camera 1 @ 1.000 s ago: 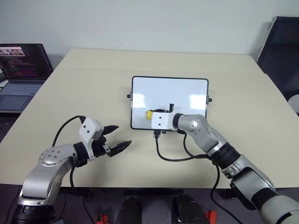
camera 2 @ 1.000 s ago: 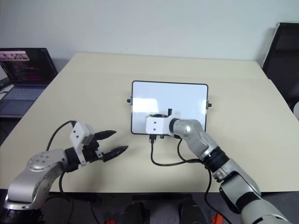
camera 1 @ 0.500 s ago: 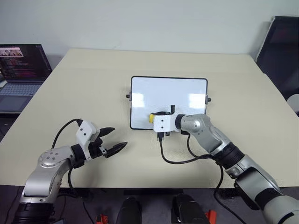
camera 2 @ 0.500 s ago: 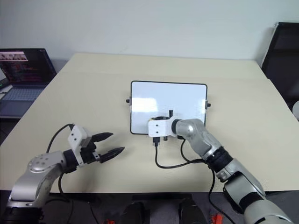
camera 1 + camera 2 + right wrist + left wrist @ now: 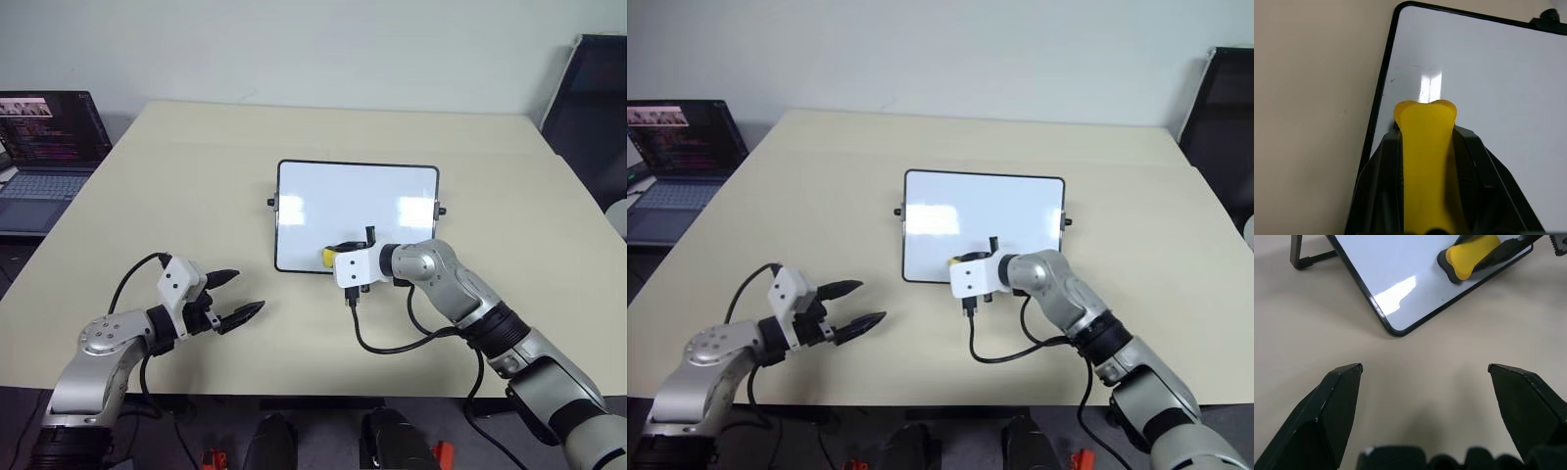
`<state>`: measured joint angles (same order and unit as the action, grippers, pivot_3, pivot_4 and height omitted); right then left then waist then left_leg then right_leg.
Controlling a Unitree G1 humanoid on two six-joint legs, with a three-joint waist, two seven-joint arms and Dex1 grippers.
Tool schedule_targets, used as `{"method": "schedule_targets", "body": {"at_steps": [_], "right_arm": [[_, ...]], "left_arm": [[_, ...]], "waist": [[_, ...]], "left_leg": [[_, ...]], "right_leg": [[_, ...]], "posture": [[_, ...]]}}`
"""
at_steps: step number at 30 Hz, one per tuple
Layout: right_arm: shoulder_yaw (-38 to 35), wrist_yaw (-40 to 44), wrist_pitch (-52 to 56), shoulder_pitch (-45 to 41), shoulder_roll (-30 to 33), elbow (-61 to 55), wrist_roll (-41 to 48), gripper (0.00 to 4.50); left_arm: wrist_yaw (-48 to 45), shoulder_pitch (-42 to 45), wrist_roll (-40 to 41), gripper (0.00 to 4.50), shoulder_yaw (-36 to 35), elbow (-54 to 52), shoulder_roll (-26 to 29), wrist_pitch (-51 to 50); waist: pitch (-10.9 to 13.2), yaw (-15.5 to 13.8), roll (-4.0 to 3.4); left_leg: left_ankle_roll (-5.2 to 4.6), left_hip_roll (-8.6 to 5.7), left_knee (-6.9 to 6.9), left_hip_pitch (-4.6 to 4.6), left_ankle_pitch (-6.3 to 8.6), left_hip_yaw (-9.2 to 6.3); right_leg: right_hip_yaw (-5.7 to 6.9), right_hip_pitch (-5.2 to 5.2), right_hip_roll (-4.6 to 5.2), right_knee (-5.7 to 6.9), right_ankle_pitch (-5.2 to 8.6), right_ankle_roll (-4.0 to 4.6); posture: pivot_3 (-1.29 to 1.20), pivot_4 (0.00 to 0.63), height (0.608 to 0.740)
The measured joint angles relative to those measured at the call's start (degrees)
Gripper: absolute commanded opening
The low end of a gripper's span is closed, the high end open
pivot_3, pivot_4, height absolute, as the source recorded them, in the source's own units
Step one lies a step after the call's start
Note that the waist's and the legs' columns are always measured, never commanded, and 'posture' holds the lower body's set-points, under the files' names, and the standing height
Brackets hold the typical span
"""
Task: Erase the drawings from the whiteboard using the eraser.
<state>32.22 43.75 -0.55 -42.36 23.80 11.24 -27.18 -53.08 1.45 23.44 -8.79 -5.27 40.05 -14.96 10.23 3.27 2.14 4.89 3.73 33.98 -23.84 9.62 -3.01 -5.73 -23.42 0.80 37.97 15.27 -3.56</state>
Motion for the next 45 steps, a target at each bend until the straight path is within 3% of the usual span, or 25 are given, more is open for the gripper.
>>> {"method": "schedule_targets", "body": {"at_steps": [5,15,18,23,29,35,45], "right_arm": [[-0.61,-5.39,-0.64,-0.94,-1.47,1.91,-0.83,1.05],[-10.15,-17.34,-0.55,-2.70,-1.94,3.32,-0.08,1.05],[-17.15,-18.98,4.84,0.73,-3.34,-2.83,4.10,1.05],[-30.29,-21.35,24.69,9.13,-9.81,-18.93,12.53,1.05],[-40.28,-26.79,43.07,16.50,-14.08,-37.37,15.50,1.05],[-41.24,-27.45,54.57,27.51,-14.22,-46.77,17.33,1.05],[-44.82,-28.79,61.16,30.69,-14.14,-43.29,22.37,1.05]], "left_arm": [[-0.18,0.33,-0.03,4.50,0.02,0.87,0.00,0.40],[0.59,4.13,0.12,4.50,0.72,-1.68,-0.49,-1.20],[0.93,5.83,0.38,4.50,1.60,-3.72,-0.56,-2.34],[-0.63,9.99,1.08,4.50,4.42,-7.02,-0.37,-4.20],[-4.31,17.59,1.29,4.50,8.76,-8.60,-0.12,-5.23],[-10.40,28.54,0.09,4.50,17.41,-6.06,-3.79,-4.12],[-19.04,39.30,-3.71,4.50,26.08,4.99,-11.22,-0.45]], "waist": [[0.01,0.01,-0.01],[0.02,-0.03,-0.02],[0.02,-0.14,-0.02],[0.03,-0.36,-0.03],[0.07,-0.34,-0.11],[0.07,-0.27,-0.13],[0.04,0.01,-0.17]], "left_leg": [[0.00,-0.02,0.08,0.00,0.00,0.02],[0.05,-0.01,-0.11,-0.32,0.05,0.01],[0.10,-0.01,-0.13,-0.61,0.10,-0.09],[0.14,-0.02,-0.08,-0.87,0.12,-0.16],[0.14,-0.02,0.01,-0.86,0.11,-0.16],[0.12,-0.05,0.11,-0.85,0.10,-0.11],[0.09,-0.03,0.14,-0.85,0.08,-0.16]], "right_leg": [[-0.04,-0.05,0.03,-0.01,-0.02,0.03],[0.00,-0.27,0.01,0.01,-0.07,-0.11],[0.10,-0.46,0.00,0.03,-0.07,-0.18],[0.16,-0.66,0.00,0.08,-0.08,-0.20],[0.15,-0.64,-0.02,0.10,0.07,-0.45],[0.06,-0.61,-0.02,0.12,0.05,-0.48],[0.06,-0.60,-0.09,0.15,0.00,-0.55]], "posture": [[0.00,0.150,0.740],[0.00,0.150,0.740],[0.00,0.150,0.740],[0.00,0.150,0.740],[0.00,0.150,0.740],[0.00,0.150,0.740],[0.00,0.150,0.740]]}}
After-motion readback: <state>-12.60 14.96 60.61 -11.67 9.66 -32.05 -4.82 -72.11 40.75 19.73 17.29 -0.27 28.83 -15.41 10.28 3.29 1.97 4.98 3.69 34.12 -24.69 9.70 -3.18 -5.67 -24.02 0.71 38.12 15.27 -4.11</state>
